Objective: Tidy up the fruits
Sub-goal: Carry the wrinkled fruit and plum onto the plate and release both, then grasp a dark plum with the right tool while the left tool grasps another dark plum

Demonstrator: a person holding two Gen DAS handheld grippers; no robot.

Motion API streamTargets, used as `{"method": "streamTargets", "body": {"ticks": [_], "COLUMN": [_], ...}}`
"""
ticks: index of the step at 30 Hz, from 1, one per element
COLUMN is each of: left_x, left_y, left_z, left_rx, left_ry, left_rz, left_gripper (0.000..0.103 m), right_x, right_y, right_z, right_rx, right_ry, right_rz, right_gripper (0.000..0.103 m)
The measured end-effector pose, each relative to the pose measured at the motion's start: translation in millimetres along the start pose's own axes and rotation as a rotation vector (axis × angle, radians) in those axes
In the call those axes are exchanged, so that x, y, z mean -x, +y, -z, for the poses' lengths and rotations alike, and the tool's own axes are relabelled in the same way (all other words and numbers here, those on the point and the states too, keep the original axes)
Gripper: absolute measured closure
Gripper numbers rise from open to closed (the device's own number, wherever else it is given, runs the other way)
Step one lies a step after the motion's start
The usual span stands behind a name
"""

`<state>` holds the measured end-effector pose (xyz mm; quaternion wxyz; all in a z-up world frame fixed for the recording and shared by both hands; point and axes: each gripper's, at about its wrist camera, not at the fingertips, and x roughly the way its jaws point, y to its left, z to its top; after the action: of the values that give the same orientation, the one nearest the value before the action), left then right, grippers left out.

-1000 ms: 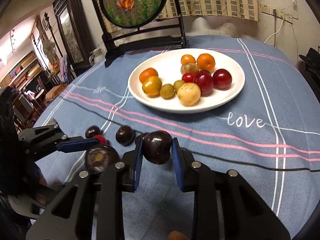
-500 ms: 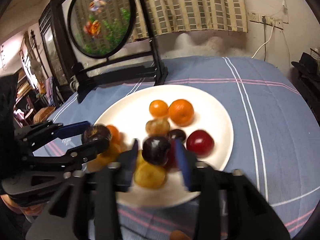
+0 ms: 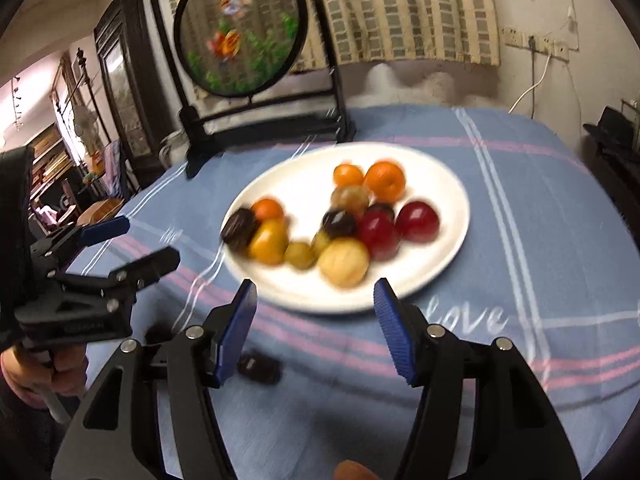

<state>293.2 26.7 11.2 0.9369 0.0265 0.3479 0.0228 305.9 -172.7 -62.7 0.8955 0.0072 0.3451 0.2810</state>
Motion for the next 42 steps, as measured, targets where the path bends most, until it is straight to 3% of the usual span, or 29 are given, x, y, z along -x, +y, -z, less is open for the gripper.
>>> {"method": "streamTargets", "body": {"ticks": [5,15,22,29,32,36,38,40,41,42], "left_x": [6,10,16,15,13,11,12,9,7,5], "left_y": [18,68,75,78,78,77,78,77,77,76], "left_z": [15,27,28,29,30,31,31,34,35,37], "left_rx": [0.034,0.207,0.229,0.244,0.244,0.236,0.234,0.214,0.209,0.207], "left_ry": [0.002,0.043,0.029,0.035,0.043,0.054,0.052,0.071,0.088,0.103], "left_rz": [-0.022,-0.038,-0.039,-0.042,-0.045,-0.040,-0.018,0.071,0.130,0.176], "left_gripper": [0.003,0.003,0.003,0.003,0.003,0.003,0.004,0.005,0.010,0.027], "right_x": [-7,-21,-34,-46,-46,-30,-22,-16,-16,-16], "right_y": [20,39,47,53,53,38,28,24,24,25], "right_z": [20,34,33,31,31,27,23,22,23,24], "right_rx": [0.070,0.176,0.213,0.231,0.234,0.154,0.085,0.058,0.059,0.060], "right_ry": [0.058,0.120,0.143,0.178,0.178,0.144,0.136,0.131,0.132,0.139], "right_rz": [0.023,0.048,0.053,0.065,0.069,0.057,0.024,0.012,0.016,0.017], "right_gripper": [0.042,0.043,0.045,0.059,0.073,0.074,0.073,0.073,0.073,0.073]}}
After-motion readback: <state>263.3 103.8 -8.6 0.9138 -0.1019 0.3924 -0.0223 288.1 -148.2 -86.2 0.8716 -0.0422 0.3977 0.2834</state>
